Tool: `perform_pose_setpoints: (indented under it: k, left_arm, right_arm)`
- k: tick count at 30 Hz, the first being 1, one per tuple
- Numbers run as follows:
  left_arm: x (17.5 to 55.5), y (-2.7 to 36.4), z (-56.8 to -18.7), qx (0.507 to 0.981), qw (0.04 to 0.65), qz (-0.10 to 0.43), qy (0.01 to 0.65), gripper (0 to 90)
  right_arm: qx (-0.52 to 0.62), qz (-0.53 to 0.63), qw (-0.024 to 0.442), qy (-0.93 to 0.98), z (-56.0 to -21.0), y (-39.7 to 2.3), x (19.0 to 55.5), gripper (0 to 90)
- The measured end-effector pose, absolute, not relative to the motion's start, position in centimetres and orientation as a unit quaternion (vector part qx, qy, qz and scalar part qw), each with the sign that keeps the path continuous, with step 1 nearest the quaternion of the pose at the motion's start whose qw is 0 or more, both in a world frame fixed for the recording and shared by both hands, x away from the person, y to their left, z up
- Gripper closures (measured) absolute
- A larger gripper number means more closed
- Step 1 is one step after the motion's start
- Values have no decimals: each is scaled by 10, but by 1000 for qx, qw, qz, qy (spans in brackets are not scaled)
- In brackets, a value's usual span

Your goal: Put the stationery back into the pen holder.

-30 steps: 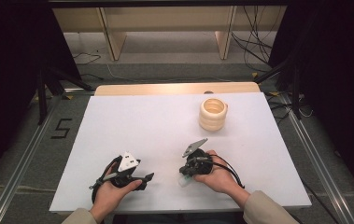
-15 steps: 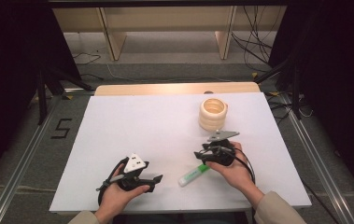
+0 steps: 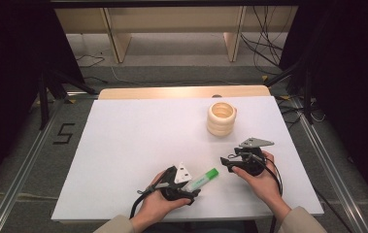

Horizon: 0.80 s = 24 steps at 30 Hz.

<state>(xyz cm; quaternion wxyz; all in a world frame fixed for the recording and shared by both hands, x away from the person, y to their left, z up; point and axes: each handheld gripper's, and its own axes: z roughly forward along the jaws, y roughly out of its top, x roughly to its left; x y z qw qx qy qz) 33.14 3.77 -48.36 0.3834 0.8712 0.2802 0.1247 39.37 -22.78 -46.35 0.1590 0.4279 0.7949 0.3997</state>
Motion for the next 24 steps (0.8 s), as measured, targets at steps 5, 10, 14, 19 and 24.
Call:
perform_pose_setpoints:
  k: [5,10,14,19,24]
  left_arm:
    - [342,21,-486,879,369,122,277,375]
    - [351,8,-485,889,355,118,265,428]
    - [354,3,-486,895,346,110,260,442]
    - [355,3,-486,896,343,104,262,450]
    - [356,3,-486,896,343,98,264,477]
  right_arm:
    - [431,403,162,791,-463,-232,392,294]
    - [432,405,164,789,-463,-233,391,293]
    - [435,406,164,787,-463,-234,391,293]
    - [434,405,165,788,-464,-234,391,293]
    - [432,404,166,789,-464,-233,391,293]
